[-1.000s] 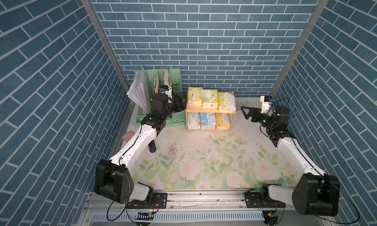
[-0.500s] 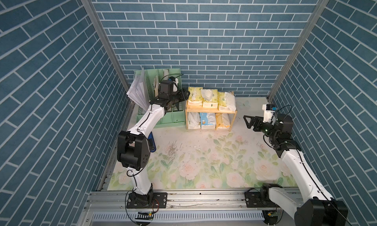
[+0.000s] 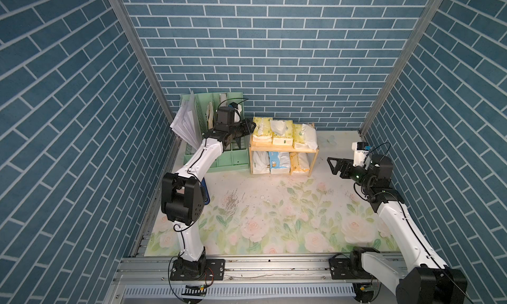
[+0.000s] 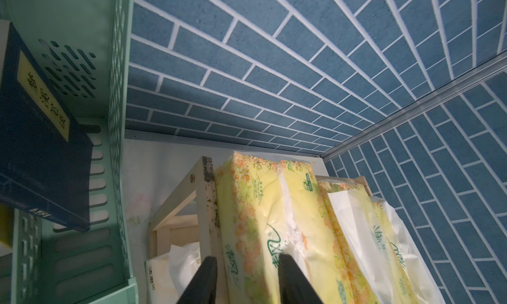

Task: Remove the tissue boxes from the shelf
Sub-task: Pick up a box of tissues from the shelf.

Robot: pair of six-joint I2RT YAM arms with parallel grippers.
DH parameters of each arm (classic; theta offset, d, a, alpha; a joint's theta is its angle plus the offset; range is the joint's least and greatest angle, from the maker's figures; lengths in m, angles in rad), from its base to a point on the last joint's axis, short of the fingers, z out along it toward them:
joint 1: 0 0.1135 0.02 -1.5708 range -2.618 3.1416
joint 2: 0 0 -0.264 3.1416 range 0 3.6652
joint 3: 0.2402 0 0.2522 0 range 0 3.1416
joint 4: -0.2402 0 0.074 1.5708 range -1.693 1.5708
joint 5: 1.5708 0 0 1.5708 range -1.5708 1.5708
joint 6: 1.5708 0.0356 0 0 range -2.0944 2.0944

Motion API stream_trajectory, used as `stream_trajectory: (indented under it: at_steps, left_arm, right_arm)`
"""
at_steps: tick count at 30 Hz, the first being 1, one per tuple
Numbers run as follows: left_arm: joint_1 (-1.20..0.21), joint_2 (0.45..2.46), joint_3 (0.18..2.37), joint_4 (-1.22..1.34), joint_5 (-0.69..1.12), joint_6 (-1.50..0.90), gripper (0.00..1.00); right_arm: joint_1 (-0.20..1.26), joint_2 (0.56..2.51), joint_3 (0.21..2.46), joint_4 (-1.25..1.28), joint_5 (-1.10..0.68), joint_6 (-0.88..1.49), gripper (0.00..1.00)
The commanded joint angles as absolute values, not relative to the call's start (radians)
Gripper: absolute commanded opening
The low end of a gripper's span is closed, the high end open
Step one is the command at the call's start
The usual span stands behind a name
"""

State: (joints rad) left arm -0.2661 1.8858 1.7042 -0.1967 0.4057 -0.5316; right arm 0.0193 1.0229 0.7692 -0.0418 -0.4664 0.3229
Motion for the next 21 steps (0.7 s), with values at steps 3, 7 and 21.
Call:
stream_trajectory:
  at_steps: [3, 7, 21]
  left_arm:
    - [-0.265, 1.915, 1.747, -0.19, 0.425, -0.53, 0.39]
    - [-0.266, 1.922, 1.75, -0.184, 0.433, -0.533, 0.33]
    - [-0.274, 1.956, 1.757, -0.183, 0.444, -0.533, 0.28]
  right_arm:
    - [0.02, 1.022, 0.764, -0.039, -0.452, 0.291, 0.94]
    - [0.019, 1.025, 0.761, -0.036, -0.451, 0.293, 0.94]
    - [0.02, 1.033, 0.758, -0.025, -0.451, 0.304, 0.93]
